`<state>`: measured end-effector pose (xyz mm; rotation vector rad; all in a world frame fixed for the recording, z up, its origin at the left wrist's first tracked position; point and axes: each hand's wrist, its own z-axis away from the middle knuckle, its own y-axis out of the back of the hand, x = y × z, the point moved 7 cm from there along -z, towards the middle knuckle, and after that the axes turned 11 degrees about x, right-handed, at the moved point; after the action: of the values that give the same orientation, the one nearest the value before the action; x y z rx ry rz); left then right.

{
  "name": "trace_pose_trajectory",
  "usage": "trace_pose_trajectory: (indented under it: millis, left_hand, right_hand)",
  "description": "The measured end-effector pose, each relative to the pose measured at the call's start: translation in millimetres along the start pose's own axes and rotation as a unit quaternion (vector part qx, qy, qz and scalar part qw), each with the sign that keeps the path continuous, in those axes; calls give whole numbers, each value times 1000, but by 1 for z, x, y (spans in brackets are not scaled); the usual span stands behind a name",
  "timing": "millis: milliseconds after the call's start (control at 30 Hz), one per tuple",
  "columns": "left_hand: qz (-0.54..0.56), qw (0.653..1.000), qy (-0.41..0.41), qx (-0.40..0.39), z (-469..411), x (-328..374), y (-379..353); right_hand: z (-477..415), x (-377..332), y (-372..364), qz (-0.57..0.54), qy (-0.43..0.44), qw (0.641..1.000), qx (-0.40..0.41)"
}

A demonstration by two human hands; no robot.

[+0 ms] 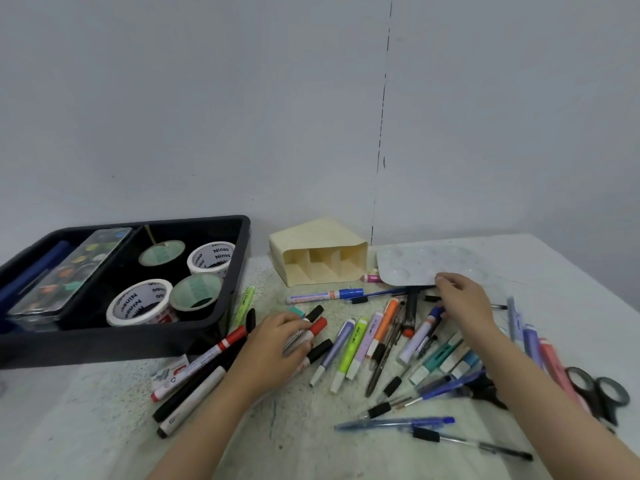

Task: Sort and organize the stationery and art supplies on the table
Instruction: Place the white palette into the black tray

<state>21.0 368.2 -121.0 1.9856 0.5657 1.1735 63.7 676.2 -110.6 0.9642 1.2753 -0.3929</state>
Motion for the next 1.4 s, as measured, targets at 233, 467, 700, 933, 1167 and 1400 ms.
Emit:
trace_pose_trajectory:
  millis: [233, 467, 700, 933, 1167, 1400]
  left_hand:
    - [61, 997, 27, 27, -4, 0, 4]
    - [212, 975, 59, 40, -26, 32, 16]
    - [443, 883, 152, -43, -39, 54, 22]
    - [475, 856, 204, -23, -25, 17, 56]
    - [438, 861, 218, 136, -8, -43, 155]
    - [324, 860, 245, 310, 6, -124, 269]
  right_hand:
    - [-2, 2, 25, -93, 13, 989, 117]
    - [13, -25, 39, -238, 57, 967, 77]
    - [56, -52, 9, -270, 92, 952, -112]
    - [96, -69, -33, -268, 81, 942, -185]
    - [144, -101, -97, -257, 72, 925, -271]
    - [191, -139, -168, -26, 304, 920, -245]
